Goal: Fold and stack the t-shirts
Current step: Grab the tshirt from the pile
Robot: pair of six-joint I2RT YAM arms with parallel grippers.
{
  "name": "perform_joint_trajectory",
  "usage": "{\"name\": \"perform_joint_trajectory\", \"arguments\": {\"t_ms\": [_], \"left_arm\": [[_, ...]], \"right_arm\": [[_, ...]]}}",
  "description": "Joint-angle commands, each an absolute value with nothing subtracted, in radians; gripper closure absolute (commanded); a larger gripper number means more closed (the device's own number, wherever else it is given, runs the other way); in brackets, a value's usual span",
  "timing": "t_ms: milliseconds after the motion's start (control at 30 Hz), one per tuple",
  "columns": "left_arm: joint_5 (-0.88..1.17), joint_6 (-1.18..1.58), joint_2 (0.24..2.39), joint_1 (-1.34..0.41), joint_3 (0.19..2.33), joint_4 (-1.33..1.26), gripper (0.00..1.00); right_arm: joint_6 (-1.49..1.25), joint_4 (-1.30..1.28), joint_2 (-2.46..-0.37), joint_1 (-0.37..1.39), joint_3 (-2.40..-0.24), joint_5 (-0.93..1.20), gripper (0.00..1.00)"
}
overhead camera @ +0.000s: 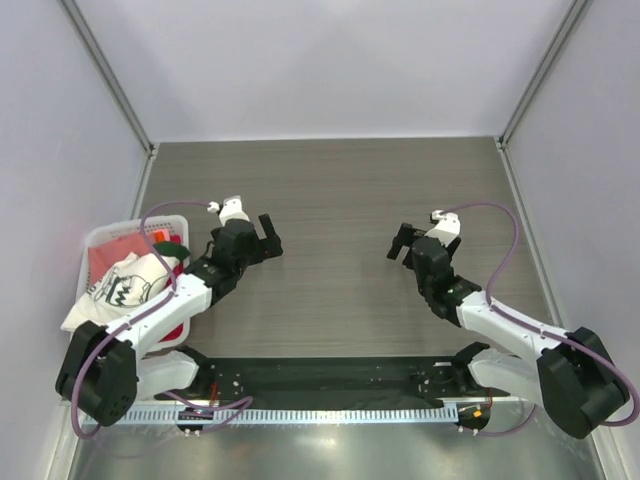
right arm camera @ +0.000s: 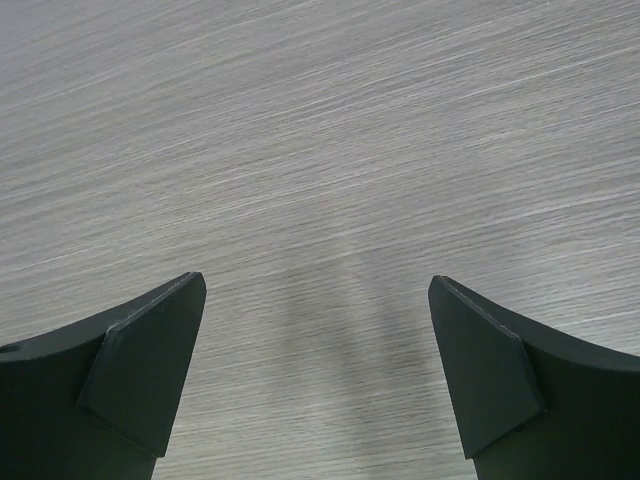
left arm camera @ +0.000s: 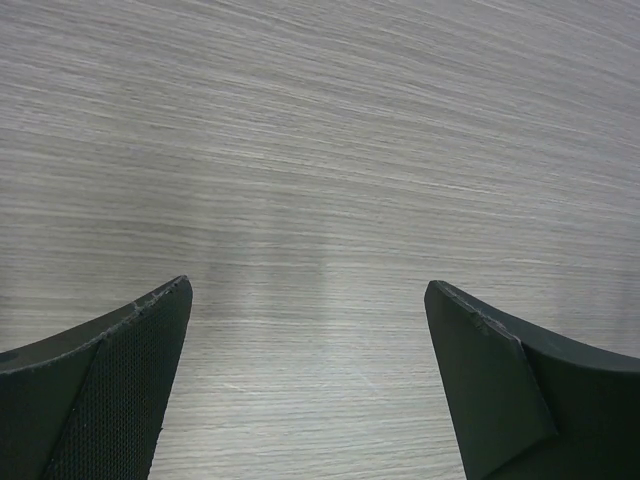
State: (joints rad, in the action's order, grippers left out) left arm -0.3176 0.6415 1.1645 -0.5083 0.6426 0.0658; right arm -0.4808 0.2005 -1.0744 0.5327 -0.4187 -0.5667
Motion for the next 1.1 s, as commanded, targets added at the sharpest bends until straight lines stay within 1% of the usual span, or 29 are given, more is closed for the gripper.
{"name": "perform_joint_trajectory", "arguments": {"t_ms": [0,167,267,333,367,433,500,533,567,600,667,767,833,867,933,1067], "left_arm": [[-0.327,0.617,1.147,-0.503,0.635,0.005,0.00],[-0.371,0.620,1.149,-0.503,0.657,0.035,0.01],[-0.397,0.630,1.099,-0.503,0.649,0.086,0.12],[-0.425,0.641,1.036,-0.506,0.660,0.132,0.16],[-0.446,0.675,1.013,-0.506,0.669,0.209,0.15],[-0.478,0.690,0.942,-0.506,0.701,0.277,0.14],[-0.563,0.701,0.902,-0.506,0.745,0.414,0.07],[-0.625,0.730,0.872,-0.506,0.791,0.475,0.01],[-0.684,0.776,0.858,-0.505,0.810,0.605,0.01],[-0.797,0.887,0.844,-0.505,0.822,0.661,0.00],[-0.860,0.960,0.798,-0.496,0.854,0.763,0.00],[-0.937,0.969,0.747,-0.473,0.896,0.830,0.00],[-1.011,1.001,0.742,-0.453,0.925,0.886,0.00],[-1.040,1.031,0.755,-0.451,0.961,0.967,0.00],[-1.099,1.058,0.771,-0.448,0.991,1.011,0.00],[-1.094,1.055,0.831,-0.391,1.041,1.077,0.00]], "right_arm": [[-0.491,0.293,-1.035,0.535,-0.388,-0.591,0.00],[-0.491,0.302,-1.020,0.535,-0.379,-0.601,0.00],[-0.489,0.313,-1.020,0.535,-0.373,-0.598,0.00],[-0.489,0.322,-1.023,0.535,-0.371,-0.583,0.00],[-0.488,0.321,-1.026,0.535,-0.374,-0.578,0.00],[-0.488,0.322,-1.035,0.535,-0.377,-0.571,0.00],[-0.480,0.324,-1.042,0.535,-0.383,-0.565,0.00],[-0.480,0.318,-1.046,0.535,-0.387,-0.565,0.00],[-0.477,0.314,-1.045,0.535,-0.388,-0.565,0.00],[-0.477,0.311,-1.045,0.535,-0.391,-0.563,0.00],[-0.479,0.311,-1.037,0.535,-0.384,-0.561,0.00],[-0.477,0.318,-1.023,0.535,-0.373,-0.551,0.00],[-0.477,0.319,-1.016,0.535,-0.370,-0.545,0.00],[-0.479,0.321,-1.009,0.535,-0.367,-0.538,0.00],[-0.476,0.328,-1.005,0.535,-0.362,-0.531,0.00],[-0.477,0.333,-1.006,0.535,-0.360,-0.523,0.00]]}}
